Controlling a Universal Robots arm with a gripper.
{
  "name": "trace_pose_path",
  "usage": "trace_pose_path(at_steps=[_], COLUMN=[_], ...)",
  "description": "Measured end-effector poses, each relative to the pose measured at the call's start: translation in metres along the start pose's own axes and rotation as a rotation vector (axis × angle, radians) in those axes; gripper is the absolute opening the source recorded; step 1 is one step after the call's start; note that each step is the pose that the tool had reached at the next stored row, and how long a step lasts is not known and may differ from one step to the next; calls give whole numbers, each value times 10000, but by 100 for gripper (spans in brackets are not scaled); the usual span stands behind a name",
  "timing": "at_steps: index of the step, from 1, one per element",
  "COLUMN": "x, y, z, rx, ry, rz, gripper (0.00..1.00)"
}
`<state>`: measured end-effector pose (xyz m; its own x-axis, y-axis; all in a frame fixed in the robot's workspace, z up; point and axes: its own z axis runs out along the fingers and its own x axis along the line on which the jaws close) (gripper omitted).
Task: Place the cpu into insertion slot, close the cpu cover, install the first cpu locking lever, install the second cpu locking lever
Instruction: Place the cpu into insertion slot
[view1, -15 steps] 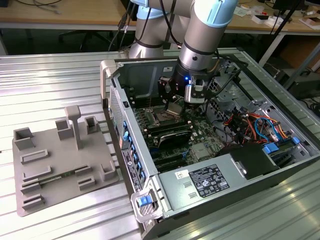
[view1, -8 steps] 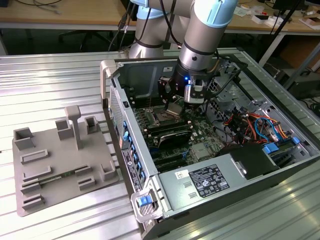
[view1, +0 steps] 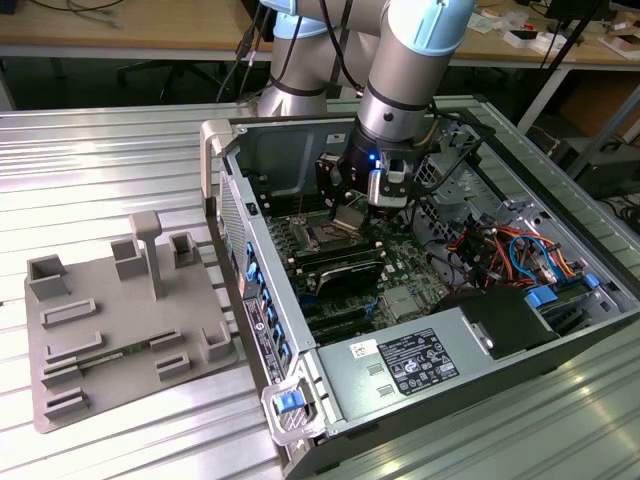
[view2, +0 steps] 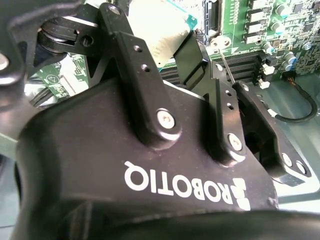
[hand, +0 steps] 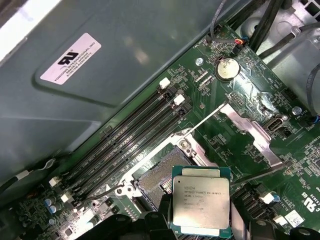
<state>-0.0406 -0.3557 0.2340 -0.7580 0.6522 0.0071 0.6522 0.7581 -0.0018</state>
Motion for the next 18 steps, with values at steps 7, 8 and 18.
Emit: trace_pose_path(at_steps=[7,8,18], x=[0,0,0], y=[0,0,0], z=[4,5,22], rx=[-1,-1,-6], ry=[0,0,2], rz=[130,151,861], gripper=[55,55,55])
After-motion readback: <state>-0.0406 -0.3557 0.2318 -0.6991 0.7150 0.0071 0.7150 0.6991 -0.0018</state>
